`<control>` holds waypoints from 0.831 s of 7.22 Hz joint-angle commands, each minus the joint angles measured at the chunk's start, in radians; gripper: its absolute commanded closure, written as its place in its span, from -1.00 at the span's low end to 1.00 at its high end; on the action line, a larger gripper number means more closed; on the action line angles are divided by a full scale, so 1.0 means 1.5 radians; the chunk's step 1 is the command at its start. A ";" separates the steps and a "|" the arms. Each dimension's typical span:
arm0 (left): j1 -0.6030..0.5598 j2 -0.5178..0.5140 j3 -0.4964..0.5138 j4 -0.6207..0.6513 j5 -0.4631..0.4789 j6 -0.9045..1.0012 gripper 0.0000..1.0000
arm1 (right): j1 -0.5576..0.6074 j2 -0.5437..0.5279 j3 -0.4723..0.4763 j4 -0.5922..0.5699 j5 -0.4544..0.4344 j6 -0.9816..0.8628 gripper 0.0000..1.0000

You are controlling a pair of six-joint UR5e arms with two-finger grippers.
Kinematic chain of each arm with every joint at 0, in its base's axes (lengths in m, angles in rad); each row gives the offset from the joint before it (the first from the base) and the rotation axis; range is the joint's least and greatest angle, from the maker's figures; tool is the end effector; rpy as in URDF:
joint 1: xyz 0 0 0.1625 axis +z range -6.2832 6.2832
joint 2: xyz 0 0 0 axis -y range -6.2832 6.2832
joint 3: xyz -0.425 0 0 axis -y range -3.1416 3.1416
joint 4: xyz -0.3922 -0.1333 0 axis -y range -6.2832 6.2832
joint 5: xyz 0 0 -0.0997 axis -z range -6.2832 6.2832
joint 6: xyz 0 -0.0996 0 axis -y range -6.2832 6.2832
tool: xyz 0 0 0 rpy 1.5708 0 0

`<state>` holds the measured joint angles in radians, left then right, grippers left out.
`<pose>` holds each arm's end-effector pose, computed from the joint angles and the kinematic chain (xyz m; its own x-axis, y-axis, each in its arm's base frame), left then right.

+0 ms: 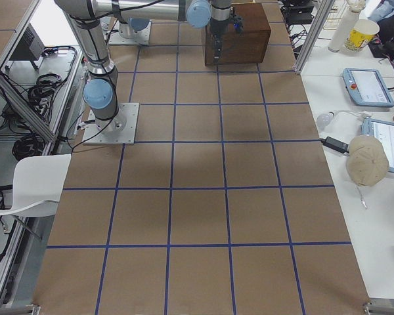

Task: Open drawer and put corn inside
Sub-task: 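Carry the corn with the left gripper over the open drawer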

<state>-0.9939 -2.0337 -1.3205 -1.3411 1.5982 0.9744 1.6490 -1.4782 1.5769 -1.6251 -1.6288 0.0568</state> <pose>0.2585 -0.6366 0.3622 -0.9216 0.3869 -0.0295 0.3867 0.9221 0.0131 0.1681 -0.5132 0.4433 -0.9979 -0.0239 0.0603 -0.0214 0.9989 0.0410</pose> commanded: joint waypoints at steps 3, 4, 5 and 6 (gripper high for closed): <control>-0.084 0.076 0.035 -0.098 -0.024 -0.237 1.00 | 0.000 0.001 0.000 0.000 0.001 0.000 -1.00; -0.105 0.091 0.033 -0.123 -0.024 -0.282 1.00 | 0.000 0.000 0.000 0.000 0.001 0.000 -1.00; -0.132 0.100 0.032 -0.147 -0.024 -0.334 1.00 | 0.000 0.001 0.000 0.000 0.001 0.000 -1.00; -0.163 0.104 0.028 -0.163 -0.025 -0.373 1.00 | 0.000 0.001 0.000 -0.001 0.001 0.000 -1.00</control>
<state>-1.1832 -1.8911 -1.2733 -1.5497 1.5614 0.5000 1.6490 -1.4776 1.5769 -1.6248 -1.6276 0.0567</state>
